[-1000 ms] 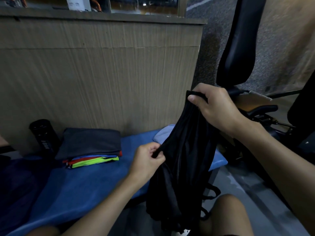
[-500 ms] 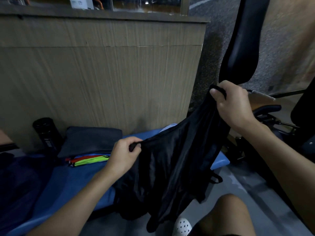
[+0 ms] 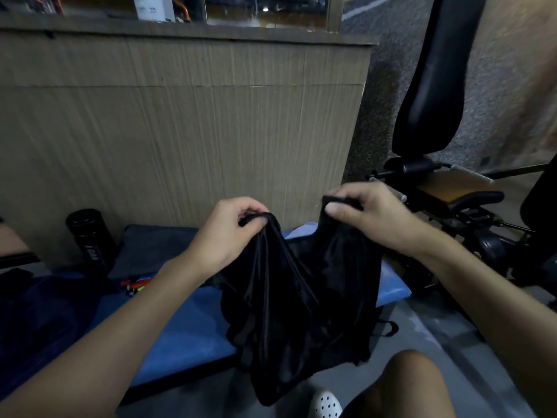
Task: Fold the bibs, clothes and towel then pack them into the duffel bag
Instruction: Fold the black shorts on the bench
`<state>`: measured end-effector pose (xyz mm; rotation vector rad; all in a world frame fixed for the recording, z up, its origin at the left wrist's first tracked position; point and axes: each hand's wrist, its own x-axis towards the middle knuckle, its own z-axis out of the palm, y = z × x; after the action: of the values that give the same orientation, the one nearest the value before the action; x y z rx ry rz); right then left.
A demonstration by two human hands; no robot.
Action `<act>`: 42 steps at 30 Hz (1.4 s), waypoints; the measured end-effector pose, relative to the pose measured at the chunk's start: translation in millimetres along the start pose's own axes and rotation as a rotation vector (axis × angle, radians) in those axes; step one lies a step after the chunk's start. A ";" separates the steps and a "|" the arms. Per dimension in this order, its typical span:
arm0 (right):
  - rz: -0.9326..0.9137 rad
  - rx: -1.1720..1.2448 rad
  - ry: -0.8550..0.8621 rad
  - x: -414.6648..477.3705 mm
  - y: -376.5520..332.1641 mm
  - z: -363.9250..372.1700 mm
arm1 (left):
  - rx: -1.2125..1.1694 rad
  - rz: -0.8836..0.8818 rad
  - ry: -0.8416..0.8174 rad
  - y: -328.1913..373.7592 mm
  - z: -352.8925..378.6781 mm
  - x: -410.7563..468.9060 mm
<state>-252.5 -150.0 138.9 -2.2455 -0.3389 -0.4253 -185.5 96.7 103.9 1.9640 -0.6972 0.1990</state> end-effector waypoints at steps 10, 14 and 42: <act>0.086 0.237 -0.112 -10.6 -3.4 46.1 | -0.030 0.037 -0.144 22.9 4.5 14.0; 0.124 0.206 -0.010 -10.9 5.5 33.1 | -0.054 -0.091 -0.214 11.1 -8.2 9.7; 0.071 0.404 -0.023 -12.1 -7.1 47.5 | -0.004 0.068 -0.266 25.7 -2.7 14.6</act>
<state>-257.1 -110.4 109.4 -1.8624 -0.3245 -0.2653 -187.3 84.8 131.0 1.9844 -0.9360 -0.0236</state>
